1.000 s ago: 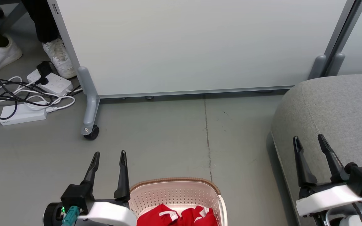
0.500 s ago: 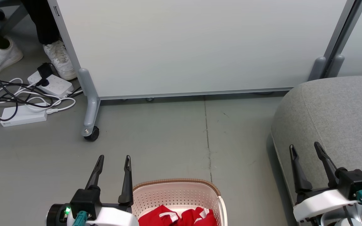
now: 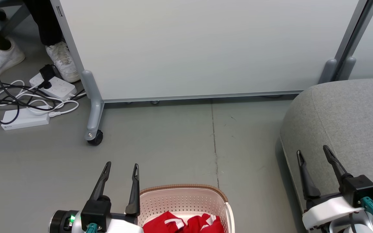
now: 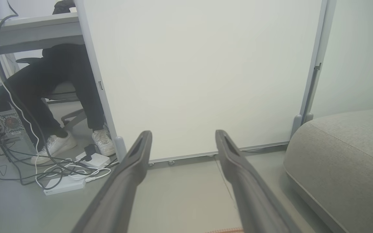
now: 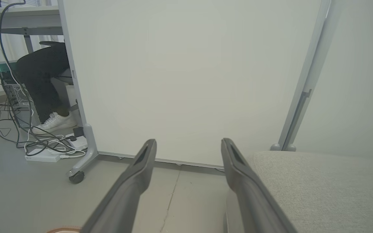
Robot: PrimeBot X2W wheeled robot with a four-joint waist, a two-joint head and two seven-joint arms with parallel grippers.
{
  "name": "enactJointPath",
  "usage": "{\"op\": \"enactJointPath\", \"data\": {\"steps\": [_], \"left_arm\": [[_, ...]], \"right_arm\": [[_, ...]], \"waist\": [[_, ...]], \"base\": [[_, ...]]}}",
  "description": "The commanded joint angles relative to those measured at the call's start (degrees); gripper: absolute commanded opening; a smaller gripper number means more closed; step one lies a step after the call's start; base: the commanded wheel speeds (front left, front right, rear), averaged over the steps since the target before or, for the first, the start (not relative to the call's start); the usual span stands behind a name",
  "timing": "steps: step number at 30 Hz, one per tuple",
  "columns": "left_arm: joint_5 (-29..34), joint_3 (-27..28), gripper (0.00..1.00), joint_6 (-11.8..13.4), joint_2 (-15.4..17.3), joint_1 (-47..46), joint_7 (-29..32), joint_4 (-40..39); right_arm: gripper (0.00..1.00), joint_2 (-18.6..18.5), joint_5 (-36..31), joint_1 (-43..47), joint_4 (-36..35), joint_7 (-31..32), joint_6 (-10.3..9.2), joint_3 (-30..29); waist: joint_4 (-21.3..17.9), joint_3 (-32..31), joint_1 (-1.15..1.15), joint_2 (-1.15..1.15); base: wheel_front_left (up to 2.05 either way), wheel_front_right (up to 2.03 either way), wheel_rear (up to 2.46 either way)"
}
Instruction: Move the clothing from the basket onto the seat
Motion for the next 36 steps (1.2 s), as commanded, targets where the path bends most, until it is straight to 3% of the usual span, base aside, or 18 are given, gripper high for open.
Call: {"op": "enactJointPath", "data": {"steps": [1, 14, 21, 36], "left_arm": [[1.59, 0.07, 1.0, -0.17, 0.13, 0.08, -0.59, -0.55], [2.43, -0.53, 1.0, -0.63, 0.09, -0.15, -0.99, 0.79], [-0.72, 0.13, 1.0, -1.09, 0.07, -0.16, -0.99, 1.52], [-1.49, 0.05, 1.0, -2.4, 0.07, 0.03, -0.99, 2.35]], "right_arm": [[1.0, -0.35, -1.72, -0.77, 0.0, -0.72, 0.18, 0.25], [1.0, -0.19, -2.7, -0.68, 1.03, -1.11, 0.19, -0.24], [1.0, 0.09, 4.23, -0.98, 2.23, -1.08, 0.19, -1.88], [1.0, 0.08, 3.14, -0.75, 2.83, -1.08, 0.19, -1.22]], "waist": [[-0.01, 0.04, 0.0, 0.0], [-0.11, 0.2, 0.0, 0.0], [-0.16, 0.17, 0.0, 0.0], [-0.21, -0.14, 0.0, 0.0]], "base": [[0.0, 0.0, 0.0], [0.0, 0.0, 0.0], [0.0, 0.0, 0.0], [0.0, 0.0, 0.0]]}}
